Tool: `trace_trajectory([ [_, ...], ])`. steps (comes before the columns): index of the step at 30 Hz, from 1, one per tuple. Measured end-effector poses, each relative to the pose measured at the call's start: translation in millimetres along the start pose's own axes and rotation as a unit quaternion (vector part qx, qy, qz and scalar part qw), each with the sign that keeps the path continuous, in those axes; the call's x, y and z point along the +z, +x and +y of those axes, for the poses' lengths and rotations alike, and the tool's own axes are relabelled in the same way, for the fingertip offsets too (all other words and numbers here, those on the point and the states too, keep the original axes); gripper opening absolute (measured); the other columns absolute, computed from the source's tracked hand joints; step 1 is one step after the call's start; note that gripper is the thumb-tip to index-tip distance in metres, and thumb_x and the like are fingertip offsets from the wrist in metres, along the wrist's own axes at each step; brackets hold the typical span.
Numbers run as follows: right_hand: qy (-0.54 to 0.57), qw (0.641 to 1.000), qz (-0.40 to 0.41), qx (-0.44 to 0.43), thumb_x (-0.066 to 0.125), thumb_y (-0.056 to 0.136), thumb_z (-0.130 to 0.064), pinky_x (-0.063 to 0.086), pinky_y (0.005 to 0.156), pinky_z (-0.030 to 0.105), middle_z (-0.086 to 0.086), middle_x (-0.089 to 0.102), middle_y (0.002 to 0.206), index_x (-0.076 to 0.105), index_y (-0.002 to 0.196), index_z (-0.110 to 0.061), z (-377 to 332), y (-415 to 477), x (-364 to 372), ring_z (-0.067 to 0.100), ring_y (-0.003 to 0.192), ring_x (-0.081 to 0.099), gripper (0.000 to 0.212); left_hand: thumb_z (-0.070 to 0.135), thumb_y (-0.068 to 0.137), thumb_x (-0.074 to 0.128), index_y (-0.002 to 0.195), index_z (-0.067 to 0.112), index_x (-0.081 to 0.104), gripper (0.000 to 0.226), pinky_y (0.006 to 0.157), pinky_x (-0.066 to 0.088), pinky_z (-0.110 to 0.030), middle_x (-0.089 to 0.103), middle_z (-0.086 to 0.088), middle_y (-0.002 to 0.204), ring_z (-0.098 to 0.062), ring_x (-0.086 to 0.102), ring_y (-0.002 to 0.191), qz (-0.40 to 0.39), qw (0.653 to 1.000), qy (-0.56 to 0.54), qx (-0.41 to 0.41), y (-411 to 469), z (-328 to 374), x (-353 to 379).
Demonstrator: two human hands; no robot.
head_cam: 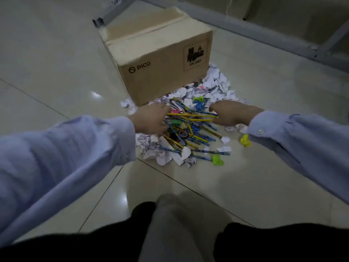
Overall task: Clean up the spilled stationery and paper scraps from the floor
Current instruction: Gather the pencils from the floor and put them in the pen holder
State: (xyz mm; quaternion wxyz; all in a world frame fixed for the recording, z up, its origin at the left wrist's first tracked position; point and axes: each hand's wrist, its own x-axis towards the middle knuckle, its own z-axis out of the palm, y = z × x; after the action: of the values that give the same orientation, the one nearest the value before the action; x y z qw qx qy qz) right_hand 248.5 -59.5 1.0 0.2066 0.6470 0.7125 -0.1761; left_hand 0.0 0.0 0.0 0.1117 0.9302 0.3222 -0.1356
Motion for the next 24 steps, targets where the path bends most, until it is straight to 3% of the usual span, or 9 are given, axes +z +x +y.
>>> trace_trajectory([
  [3,0.02,0.999,0.025,0.037,0.052,0.094,-0.037,0.047,0.09,0.041,0.018,0.049,0.129,0.045,0.131,-0.007,5.8,6.5,18.7,0.034,0.112,0.05,0.048,0.038,0.088,0.055,0.137,0.009,0.034,0.062,0.092,0.042,-0.039,0.04,-0.014,0.137,-0.029,0.043,0.119,-0.019,0.999,0.034,0.021,2.1,4.0,24.6],
  [8,0.032,0.997,0.055,0.051,0.057,0.09,-0.038,0.044,0.096,0.046,0.02,0.036,0.14,0.031,0.141,-0.005,4.9,18.3,46.5,0.037,0.124,0.037,0.065,0.049,0.078,0.061,0.143,0.014,0.029,0.081,0.105,0.033,-0.041,0.032,-0.01,0.146,-0.028,0.036,0.13,-0.013,0.997,0.05,0.049,9.4,5.3,52.9],
  [14,0.082,0.993,0.058,0.059,0.057,0.089,-0.047,0.042,0.098,0.047,0.02,0.036,0.14,0.031,0.143,-0.006,-1.5,34.7,53.5,0.037,0.127,0.034,0.072,0.056,0.074,0.062,0.142,0.017,0.031,0.084,0.1,0.033,-0.038,0.03,-0.009,0.143,-0.027,0.036,0.128,0.003,0.996,0.06,0.067,9.4,13.3,60.8],
  [18,0.103,0.992,0.059,0.052,0.058,0.087,-0.049,0.046,0.084,0.044,0.017,0.047,0.119,0.049,0.121,-0.008,-6.7,45.9,51.9,0.032,0.104,0.045,0.054,0.058,0.066,0.067,0.137,0.012,0.038,0.09,0.096,0.036,-0.039,0.039,-0.009,0.137,-0.027,0.038,0.124,0.004,0.992,0.08,0.099,13.5,12.8,64.1],
  [21,0.121,0.99,0.05,0.043,0.063,0.083,-0.046,0.047,0.074,0.041,0.013,0.047,0.099,0.048,0.096,-0.011,-6.8,47.5,46.1,0.026,0.084,0.044,0.04,0.059,0.064,0.069,0.138,0.011,0.035,0.094,0.098,0.034,-0.041,0.041,-0.009,0.136,-0.028,0.037,0.125,-0.013,0.99,0.093,0.104,13.7,12.5,68.4],
  [24,0.129,0.991,0.034,0.024,0.067,0.081,-0.042,0.044,0.066,0.037,0.013,0.048,0.094,0.047,0.103,-0.01,-6.9,46.3,42.6,0.026,0.079,0.046,0.044,0.055,0.066,0.069,0.14,0.01,0.032,0.094,0.099,0.035,-0.041,0.04,-0.01,0.136,-0.028,0.038,0.124,-0.026,0.988,0.106,0.108,13.5,11.9,69.2],
])
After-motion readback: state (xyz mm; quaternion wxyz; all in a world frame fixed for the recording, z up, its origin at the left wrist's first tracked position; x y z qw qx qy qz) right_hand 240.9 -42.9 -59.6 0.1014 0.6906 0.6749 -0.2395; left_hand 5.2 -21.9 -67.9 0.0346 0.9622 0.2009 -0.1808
